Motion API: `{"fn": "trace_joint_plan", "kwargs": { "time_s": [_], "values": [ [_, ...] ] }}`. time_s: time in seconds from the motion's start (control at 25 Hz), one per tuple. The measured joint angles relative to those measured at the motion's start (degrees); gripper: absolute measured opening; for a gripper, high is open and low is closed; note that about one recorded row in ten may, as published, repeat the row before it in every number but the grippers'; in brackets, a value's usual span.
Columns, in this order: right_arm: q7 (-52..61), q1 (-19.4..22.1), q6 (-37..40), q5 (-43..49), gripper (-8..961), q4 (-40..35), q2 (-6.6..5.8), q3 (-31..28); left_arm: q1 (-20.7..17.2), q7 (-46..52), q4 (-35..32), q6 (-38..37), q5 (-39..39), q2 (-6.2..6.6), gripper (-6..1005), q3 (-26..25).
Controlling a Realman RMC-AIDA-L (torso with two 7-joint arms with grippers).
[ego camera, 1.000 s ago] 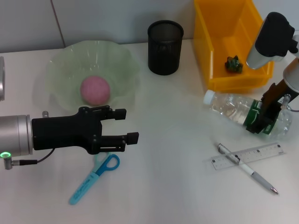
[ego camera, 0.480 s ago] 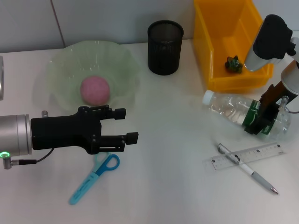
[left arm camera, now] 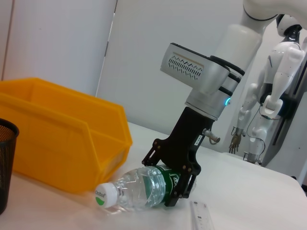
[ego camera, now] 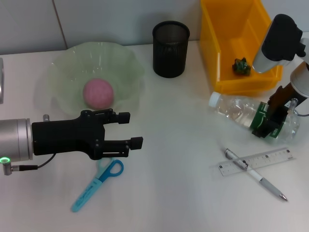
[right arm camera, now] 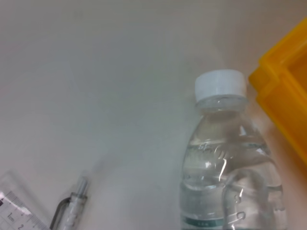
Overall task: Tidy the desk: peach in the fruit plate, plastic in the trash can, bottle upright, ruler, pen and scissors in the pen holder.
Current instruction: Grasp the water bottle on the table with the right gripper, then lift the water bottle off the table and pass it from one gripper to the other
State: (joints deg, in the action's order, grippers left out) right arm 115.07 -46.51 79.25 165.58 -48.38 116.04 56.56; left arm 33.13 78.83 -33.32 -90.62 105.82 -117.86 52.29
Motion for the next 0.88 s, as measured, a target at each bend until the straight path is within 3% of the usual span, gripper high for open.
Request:
{"fn": "trace_joint_plan", "kwargs": {
  "time_s": [0.44,0.88],
  "values": [
    [-2.25,1.4,1.42,-2.64,772,-4.01,0.87,-0.09,0.0,0.0,0.0,0.0,0.0,0.03,809,-0.09],
    [-7.66,5.69,4.7,-17.93,770,-11.25,0.95,-0.56,-0.37,0.0,0.01,-0.73,-0.06,0.24,809,-2.48]
  ]
}}
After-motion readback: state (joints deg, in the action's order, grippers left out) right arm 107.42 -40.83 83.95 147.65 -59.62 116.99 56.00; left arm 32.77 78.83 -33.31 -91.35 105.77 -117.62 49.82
